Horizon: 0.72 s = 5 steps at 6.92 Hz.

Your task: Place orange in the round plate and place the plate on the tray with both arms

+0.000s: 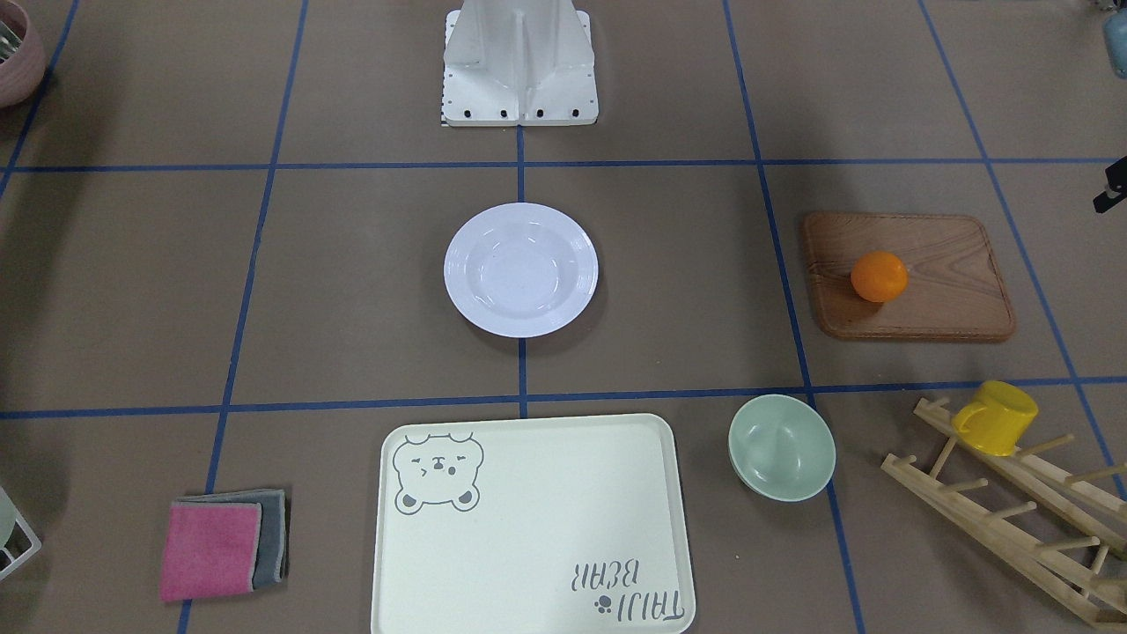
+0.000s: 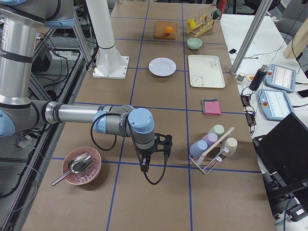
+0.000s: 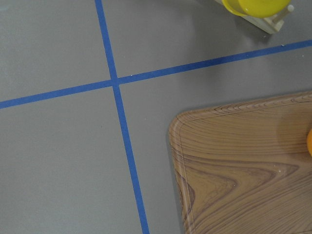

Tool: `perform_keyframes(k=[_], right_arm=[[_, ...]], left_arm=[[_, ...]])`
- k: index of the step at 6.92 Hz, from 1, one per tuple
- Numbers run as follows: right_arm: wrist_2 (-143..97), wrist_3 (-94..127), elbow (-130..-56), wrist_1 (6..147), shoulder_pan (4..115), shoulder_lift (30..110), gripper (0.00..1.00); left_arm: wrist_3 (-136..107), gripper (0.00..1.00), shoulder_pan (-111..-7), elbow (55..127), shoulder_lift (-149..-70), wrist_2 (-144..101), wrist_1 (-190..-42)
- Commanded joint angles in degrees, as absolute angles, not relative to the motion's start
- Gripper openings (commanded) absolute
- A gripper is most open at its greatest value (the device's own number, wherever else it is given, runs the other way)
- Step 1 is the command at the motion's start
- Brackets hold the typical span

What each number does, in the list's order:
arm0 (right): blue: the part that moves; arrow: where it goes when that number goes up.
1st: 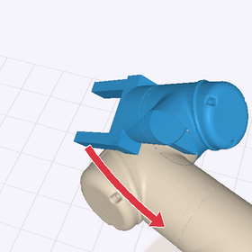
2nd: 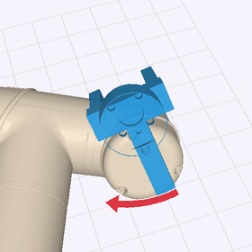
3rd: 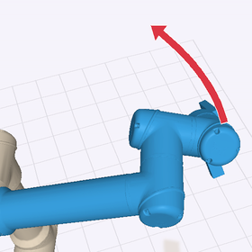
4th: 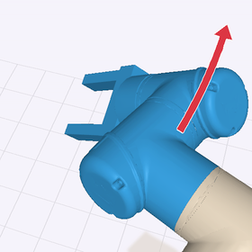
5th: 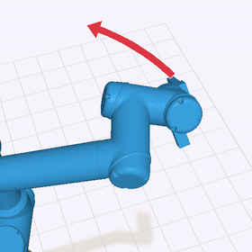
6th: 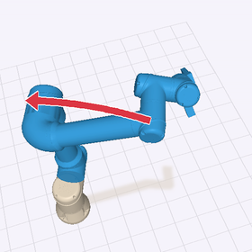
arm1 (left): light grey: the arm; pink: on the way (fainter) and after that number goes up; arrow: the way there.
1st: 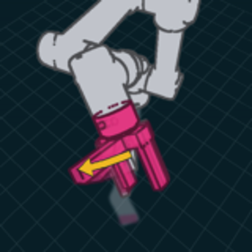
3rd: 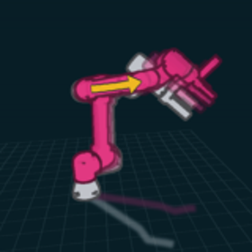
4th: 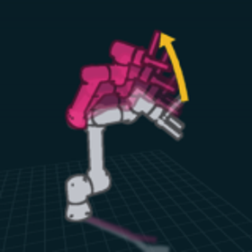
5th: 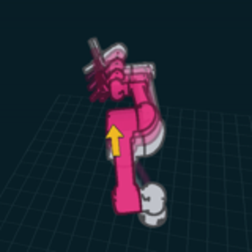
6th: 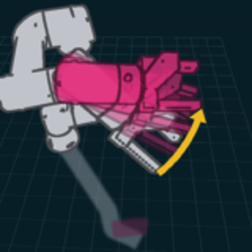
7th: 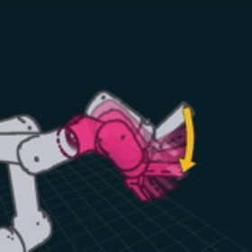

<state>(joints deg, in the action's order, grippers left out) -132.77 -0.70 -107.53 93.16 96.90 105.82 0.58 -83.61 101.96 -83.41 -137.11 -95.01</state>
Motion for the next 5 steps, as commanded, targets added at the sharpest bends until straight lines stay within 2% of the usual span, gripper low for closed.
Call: perform_keyframes(k=[1,3,4,5], right_arm=[[-132.8,-0.7,-107.75,93.16,96.94,105.82,1.0],[-132.8,-0.01,-107.67,90.73,96.86,103.38,1.0],[-132.63,0.26,-107.49,85.13,96.86,103.19,1.0],[-135.15,0.44,-106.62,80.9,96.86,103.01,1.0]], left_arm=[[0.53,0.98,-83.58,103.96,-83.15,-137.2,-95.1],[0.44,0.98,-83.58,105.73,-83.93,-137.2,-95.27],[0.44,0.98,-83.58,105.21,-88.29,-137.2,-97.27],[0.44,0.98,-83.58,105.29,-89.37,-137.63,-98.16]])
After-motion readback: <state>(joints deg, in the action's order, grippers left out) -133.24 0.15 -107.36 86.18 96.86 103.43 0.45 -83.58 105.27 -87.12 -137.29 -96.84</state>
